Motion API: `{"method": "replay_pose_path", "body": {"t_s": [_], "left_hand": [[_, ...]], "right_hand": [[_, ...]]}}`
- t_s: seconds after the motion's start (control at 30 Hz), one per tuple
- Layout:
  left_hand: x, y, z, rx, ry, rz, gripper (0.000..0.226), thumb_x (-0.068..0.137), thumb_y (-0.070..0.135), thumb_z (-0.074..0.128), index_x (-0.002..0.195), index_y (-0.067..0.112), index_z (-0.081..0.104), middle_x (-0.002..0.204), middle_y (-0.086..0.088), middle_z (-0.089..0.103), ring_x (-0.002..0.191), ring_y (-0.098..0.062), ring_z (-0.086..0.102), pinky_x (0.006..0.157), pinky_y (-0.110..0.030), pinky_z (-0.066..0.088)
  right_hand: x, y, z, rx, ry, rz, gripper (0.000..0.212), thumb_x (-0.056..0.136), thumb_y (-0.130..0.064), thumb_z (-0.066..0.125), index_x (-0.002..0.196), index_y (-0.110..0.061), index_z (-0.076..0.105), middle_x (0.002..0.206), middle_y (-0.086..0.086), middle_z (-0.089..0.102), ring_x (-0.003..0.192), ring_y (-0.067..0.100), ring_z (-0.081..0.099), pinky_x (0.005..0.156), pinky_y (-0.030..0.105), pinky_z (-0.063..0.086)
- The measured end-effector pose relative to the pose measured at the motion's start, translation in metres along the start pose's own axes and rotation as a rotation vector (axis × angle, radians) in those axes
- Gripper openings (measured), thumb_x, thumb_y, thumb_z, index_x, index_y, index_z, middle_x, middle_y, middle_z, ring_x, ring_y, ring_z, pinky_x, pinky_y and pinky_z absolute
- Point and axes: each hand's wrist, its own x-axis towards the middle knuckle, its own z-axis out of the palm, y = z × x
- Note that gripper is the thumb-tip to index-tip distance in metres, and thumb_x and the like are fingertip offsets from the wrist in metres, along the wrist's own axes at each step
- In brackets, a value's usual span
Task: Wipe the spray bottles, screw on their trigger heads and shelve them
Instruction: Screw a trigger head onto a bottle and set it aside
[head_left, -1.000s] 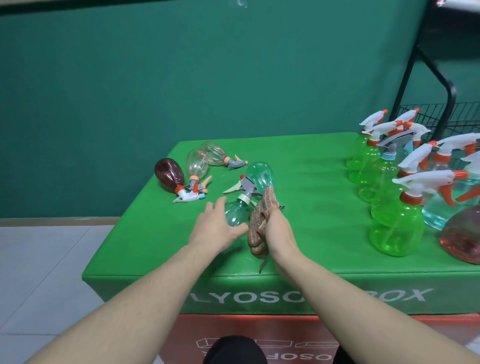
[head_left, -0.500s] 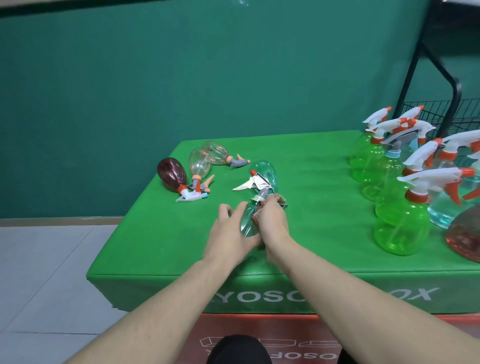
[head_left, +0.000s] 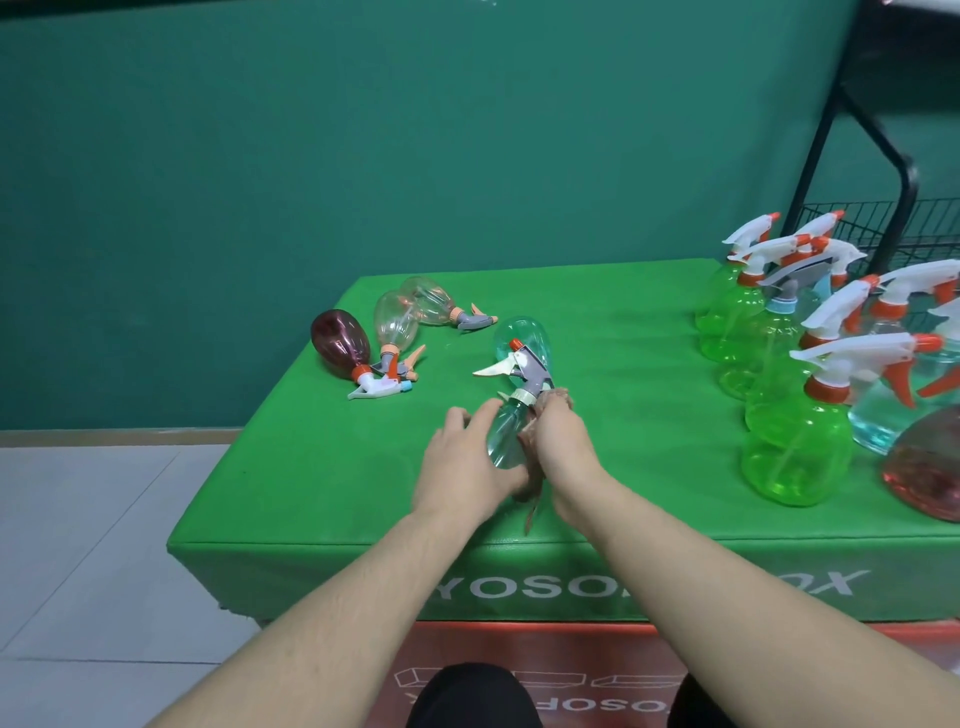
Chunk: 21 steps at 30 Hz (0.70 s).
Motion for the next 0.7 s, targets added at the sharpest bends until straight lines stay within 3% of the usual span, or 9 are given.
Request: {"method": "replay_pose_path", "body": {"t_s": [0.13, 0.2, 0.27, 0.33, 0.47, 0.53, 0.6, 0.67, 0.7], "left_hand": [[-0.002, -0.001, 0.003, 0.011, 0.006, 0.016, 0.082, 0.085, 0.048, 0.074, 0.155, 0.038, 0.032, 0.135, 0.002, 0.047, 0.115, -0.026, 0.053, 0.1, -0.041, 0.049], [0.0, -0.003, 0.001, -0.007, 0.002, 0.009, 0.081, 0.084, 0.047, 0.073, 0.155, 0.039, 0.034, 0.138, 0.004, 0.047, 0.11, -0.027, 0.058, 0.094, -0.04, 0.052], [0.003, -0.004, -0.002, -0.056, -0.014, -0.009, 0.079, 0.085, 0.039, 0.074, 0.155, 0.038, 0.036, 0.139, 0.004, 0.047, 0.107, -0.026, 0.061, 0.09, -0.038, 0.053], [0.005, -0.006, -0.005, -0.095, -0.028, -0.025, 0.08, 0.086, 0.032, 0.074, 0.156, 0.039, 0.035, 0.143, 0.004, 0.046, 0.105, -0.024, 0.062, 0.088, -0.035, 0.052], [0.007, -0.005, -0.009, -0.149, -0.027, -0.03, 0.078, 0.087, 0.034, 0.076, 0.155, 0.035, 0.037, 0.143, 0.003, 0.047, 0.106, -0.019, 0.061, 0.087, -0.032, 0.051], [0.008, -0.005, -0.01, -0.275, -0.024, -0.067, 0.079, 0.087, 0.035, 0.078, 0.155, 0.031, 0.038, 0.142, -0.001, 0.048, 0.105, -0.013, 0.054, 0.088, -0.026, 0.045], [0.007, -0.006, -0.01, -0.409, -0.018, -0.091, 0.078, 0.086, 0.036, 0.081, 0.153, 0.03, 0.04, 0.141, -0.001, 0.049, 0.112, -0.011, 0.049, 0.093, -0.022, 0.037], [0.004, -0.005, -0.01, -0.53, -0.028, -0.107, 0.076, 0.086, 0.038, 0.082, 0.151, 0.031, 0.042, 0.14, 0.003, 0.049, 0.121, -0.011, 0.048, 0.098, -0.022, 0.034], [0.002, -0.004, -0.01, -0.582, -0.045, -0.112, 0.076, 0.086, 0.039, 0.081, 0.15, 0.033, 0.041, 0.139, 0.007, 0.048, 0.124, -0.01, 0.046, 0.1, -0.024, 0.033]], "right_hand": [[0.0, -0.007, 0.002, 0.198, -0.021, 0.085, 0.038, 0.105, -0.029, 0.029, 0.076, -0.021, 0.053, 0.063, -0.002, 0.056, 0.058, 0.017, 0.053, 0.057, 0.027, 0.04], [-0.003, -0.007, 0.006, 0.071, -0.025, 0.036, 0.044, 0.107, -0.035, 0.024, 0.087, -0.019, 0.059, 0.079, 0.003, 0.065, 0.078, 0.024, 0.06, 0.074, 0.033, 0.046], [-0.007, -0.003, 0.008, -0.184, -0.031, -0.057, 0.051, 0.109, -0.036, 0.018, 0.123, -0.014, 0.062, 0.119, 0.012, 0.069, 0.107, 0.028, 0.06, 0.097, 0.041, 0.044], [-0.011, 0.002, 0.007, -0.362, -0.066, -0.172, 0.052, 0.11, -0.031, 0.015, 0.15, -0.013, 0.042, 0.151, 0.012, 0.048, 0.133, 0.029, 0.049, 0.11, 0.039, 0.035], [-0.02, 0.012, -0.004, -0.397, -0.129, -0.322, 0.05, 0.11, -0.03, 0.018, 0.158, -0.023, 0.031, 0.158, 0.001, 0.04, 0.14, 0.019, 0.042, 0.117, 0.034, 0.031], [-0.024, 0.021, -0.007, -0.398, -0.149, -0.34, 0.048, 0.11, -0.029, 0.021, 0.155, -0.026, 0.036, 0.135, 0.0, 0.058, 0.113, 0.012, 0.054, 0.102, 0.028, 0.043], [-0.029, 0.026, -0.014, -0.336, -0.14, -0.275, 0.043, 0.11, -0.03, 0.022, 0.143, -0.022, 0.049, 0.098, -0.002, 0.062, 0.079, 0.012, 0.058, 0.067, 0.016, 0.045], [-0.032, 0.025, -0.019, -0.295, -0.113, -0.221, 0.037, 0.111, -0.029, 0.022, 0.126, -0.02, 0.054, 0.1, 0.011, 0.066, 0.075, 0.016, 0.059, 0.05, 0.008, 0.037], [-0.03, 0.024, -0.02, -0.288, -0.108, -0.213, 0.034, 0.111, -0.029, 0.021, 0.119, -0.021, 0.054, 0.111, 0.015, 0.066, 0.077, 0.012, 0.057, 0.055, 0.009, 0.038]]}}
